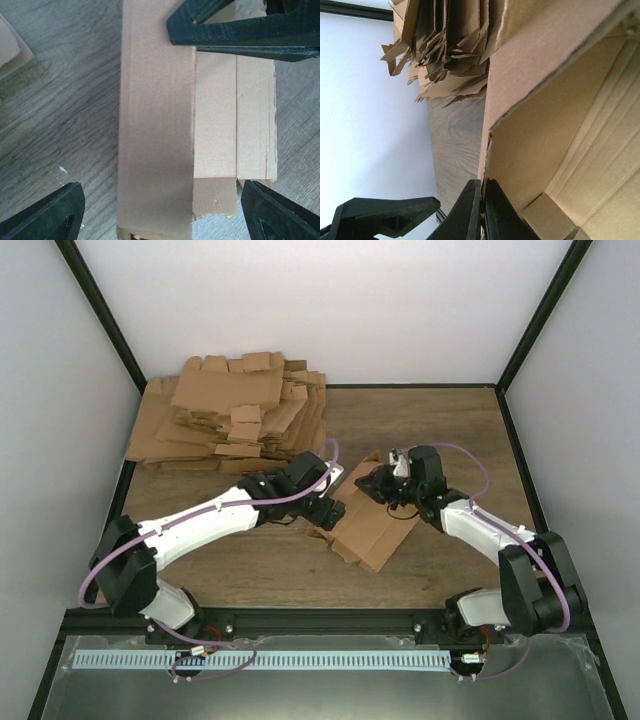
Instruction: Fold the paper box
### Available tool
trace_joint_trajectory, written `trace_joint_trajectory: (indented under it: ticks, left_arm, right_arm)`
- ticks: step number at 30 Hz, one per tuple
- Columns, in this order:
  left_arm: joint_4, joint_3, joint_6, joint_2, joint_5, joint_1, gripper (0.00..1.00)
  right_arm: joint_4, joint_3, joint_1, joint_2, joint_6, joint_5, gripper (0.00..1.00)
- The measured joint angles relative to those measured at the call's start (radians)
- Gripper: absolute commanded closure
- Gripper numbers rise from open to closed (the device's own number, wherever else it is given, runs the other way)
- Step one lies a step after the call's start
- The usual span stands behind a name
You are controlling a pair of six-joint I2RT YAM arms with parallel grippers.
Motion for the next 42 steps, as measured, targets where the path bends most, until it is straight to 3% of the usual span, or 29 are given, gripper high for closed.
trace_joint_trajectory:
  ticks: [11,24,30,35,42]
  left_arm:
    - [0.039,0.006,-0.056,0.034,-0.023,-0.029,0.1]
    - [0.045,0.02,-0.083,0.113,-0.03,-0.029,0.23]
    - [0.031,0.051,-0.087,0.145,-0.048,-0.029,0.21]
    - [0.027,0.064,-0.089,0.152,-0.061,-0.027,0.1]
    - [0.019,0.068,-0.091,0.158,-0.029,-0.002,0.18]
  right_arm:
    - [0.038,-0.004,0.0,0.043,-0.053,-0.01,0.94]
    - [0.072,-0.022,0.0,0.07,-0.076,-0.024,0.93]
    - [0.092,-0.036,0.0,0.084,-0.085,-0.026,0.93]
    - [0.121,-0.068,0.0,0.09,-0.085,-0.04,0.92]
    - [0.146,-0.087,0.0,0.09,-0.09,-0.048,0.92]
